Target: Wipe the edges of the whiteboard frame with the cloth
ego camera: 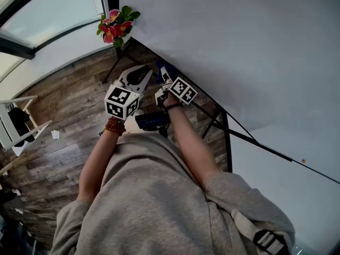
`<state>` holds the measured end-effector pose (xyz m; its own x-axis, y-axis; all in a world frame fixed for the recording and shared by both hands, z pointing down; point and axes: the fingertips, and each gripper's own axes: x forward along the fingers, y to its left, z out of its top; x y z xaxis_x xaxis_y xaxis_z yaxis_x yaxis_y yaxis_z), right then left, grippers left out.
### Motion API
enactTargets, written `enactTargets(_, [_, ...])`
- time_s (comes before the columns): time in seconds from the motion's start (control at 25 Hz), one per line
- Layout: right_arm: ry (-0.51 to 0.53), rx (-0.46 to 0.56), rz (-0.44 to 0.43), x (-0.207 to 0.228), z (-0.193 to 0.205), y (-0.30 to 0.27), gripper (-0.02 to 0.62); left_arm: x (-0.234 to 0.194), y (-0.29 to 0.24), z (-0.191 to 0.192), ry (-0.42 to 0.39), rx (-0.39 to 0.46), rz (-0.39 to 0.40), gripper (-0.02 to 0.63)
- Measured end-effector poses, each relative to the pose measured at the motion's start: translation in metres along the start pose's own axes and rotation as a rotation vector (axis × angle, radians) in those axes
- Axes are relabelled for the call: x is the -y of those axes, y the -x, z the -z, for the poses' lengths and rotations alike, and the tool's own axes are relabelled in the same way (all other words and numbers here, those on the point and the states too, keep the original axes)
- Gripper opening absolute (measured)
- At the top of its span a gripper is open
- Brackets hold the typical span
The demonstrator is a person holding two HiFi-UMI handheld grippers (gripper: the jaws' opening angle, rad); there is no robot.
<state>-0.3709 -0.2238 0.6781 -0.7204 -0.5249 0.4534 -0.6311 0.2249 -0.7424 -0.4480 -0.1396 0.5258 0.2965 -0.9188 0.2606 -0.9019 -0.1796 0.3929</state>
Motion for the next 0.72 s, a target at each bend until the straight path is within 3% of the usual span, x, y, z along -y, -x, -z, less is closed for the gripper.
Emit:
enactTargets(0.2, [-0.053, -0.003, 0.008, -0.004, 0.003, -0.009, 0.144, -0.012, -0.001, 0.0, 0.02, 0.009, -0.021, 0.069])
enactTargets(0.72, [-0.069, 0.008, 0.0, -0.015, 0.006, -0.028, 0.144, -0.041, 0.001, -0.003, 0.065, 0.027, -0.084, 0.069])
